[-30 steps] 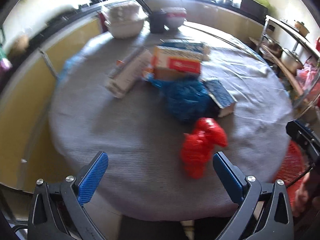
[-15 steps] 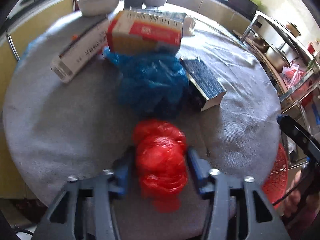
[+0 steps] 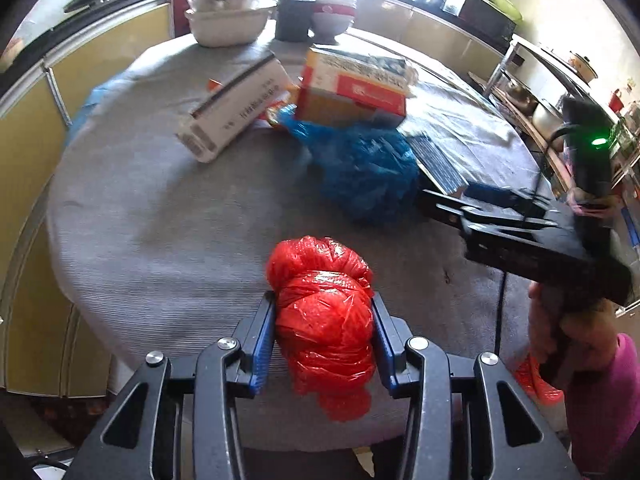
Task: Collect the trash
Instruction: 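Grasp the red plastic bag with the left tool while the right tool reaches the blue-white box, then close the right tool on the flat blue-white box while the left tool holds the red bag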
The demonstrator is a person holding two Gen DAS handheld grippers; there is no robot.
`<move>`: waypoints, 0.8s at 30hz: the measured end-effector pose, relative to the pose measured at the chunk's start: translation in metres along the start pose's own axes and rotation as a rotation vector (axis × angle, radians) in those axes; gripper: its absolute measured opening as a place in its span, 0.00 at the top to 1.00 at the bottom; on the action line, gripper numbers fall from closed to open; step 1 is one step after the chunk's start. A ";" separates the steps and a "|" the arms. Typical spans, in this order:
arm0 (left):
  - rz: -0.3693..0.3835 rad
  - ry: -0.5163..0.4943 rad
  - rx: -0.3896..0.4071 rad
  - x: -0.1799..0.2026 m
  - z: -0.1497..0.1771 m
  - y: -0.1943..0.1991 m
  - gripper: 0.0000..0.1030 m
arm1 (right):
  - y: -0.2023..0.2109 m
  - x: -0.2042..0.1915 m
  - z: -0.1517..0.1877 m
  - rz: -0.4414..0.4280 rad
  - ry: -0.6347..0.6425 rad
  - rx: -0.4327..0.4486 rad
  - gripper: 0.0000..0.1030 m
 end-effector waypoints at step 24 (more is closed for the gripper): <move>0.111 -0.244 -0.002 0.101 -0.004 0.006 0.56 | 0.122 0.076 0.074 -0.095 -0.383 0.216 0.41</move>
Point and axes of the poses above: each gripper's, at about its wrist camera, not at the fingertips, and y roughly against the way its jaws point, x to its right, z to its underside, the point moved 9 cm from there along -y, roughly the way its jaws point, and after that the axes turned 7 degrees about -z, right-handed, at the moved point
